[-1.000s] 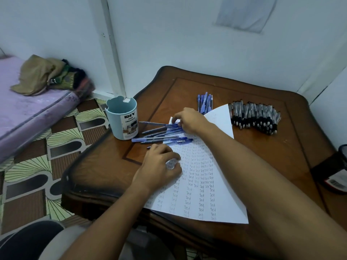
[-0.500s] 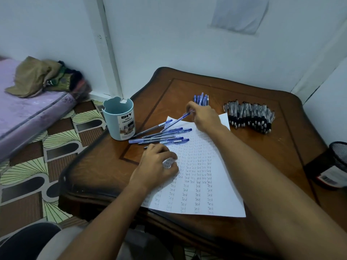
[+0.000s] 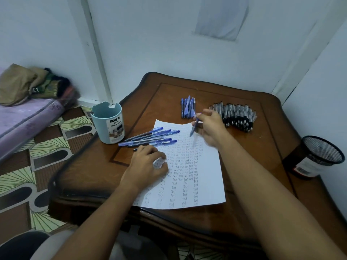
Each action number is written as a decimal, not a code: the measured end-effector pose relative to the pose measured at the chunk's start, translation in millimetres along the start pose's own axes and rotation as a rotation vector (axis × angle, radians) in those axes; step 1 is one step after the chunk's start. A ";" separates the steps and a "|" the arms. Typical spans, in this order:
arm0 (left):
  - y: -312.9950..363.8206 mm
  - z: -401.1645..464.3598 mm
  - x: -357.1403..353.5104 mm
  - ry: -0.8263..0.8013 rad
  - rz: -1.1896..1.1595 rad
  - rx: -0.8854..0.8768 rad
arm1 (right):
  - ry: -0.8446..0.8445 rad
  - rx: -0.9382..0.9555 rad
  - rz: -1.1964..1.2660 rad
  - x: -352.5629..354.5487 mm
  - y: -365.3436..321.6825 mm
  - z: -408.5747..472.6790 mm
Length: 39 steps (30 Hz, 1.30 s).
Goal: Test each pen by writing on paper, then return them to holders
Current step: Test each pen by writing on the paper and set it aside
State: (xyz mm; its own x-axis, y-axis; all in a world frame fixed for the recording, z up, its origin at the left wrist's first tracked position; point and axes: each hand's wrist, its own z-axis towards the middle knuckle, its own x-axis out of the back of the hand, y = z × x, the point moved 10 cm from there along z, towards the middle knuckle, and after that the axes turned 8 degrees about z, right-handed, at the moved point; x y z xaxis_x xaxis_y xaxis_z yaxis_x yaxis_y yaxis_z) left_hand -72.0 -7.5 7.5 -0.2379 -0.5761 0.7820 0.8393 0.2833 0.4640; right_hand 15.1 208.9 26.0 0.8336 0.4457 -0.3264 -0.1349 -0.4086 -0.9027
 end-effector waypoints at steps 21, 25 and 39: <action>13.1 -5.8 -4.7 -0.045 0.213 -0.082 | 0.039 -0.026 0.155 53.4 48.5 -77.4; 13.0 -5.0 -4.9 -0.053 0.212 -0.077 | 0.033 0.058 -0.018 65.5 43.5 -81.8; 13.4 -5.5 -3.7 -0.033 0.216 -0.064 | -0.107 0.219 -0.251 66.1 41.9 -95.5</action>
State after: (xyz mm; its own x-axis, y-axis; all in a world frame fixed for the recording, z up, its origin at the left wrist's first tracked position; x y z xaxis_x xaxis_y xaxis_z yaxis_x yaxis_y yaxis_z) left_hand -57.2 -5.8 8.5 -0.0644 -0.4816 0.8740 0.9014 0.3478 0.2580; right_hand 115.7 145.1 -6.6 0.7960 0.5962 -0.1041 -0.0545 -0.1008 -0.9934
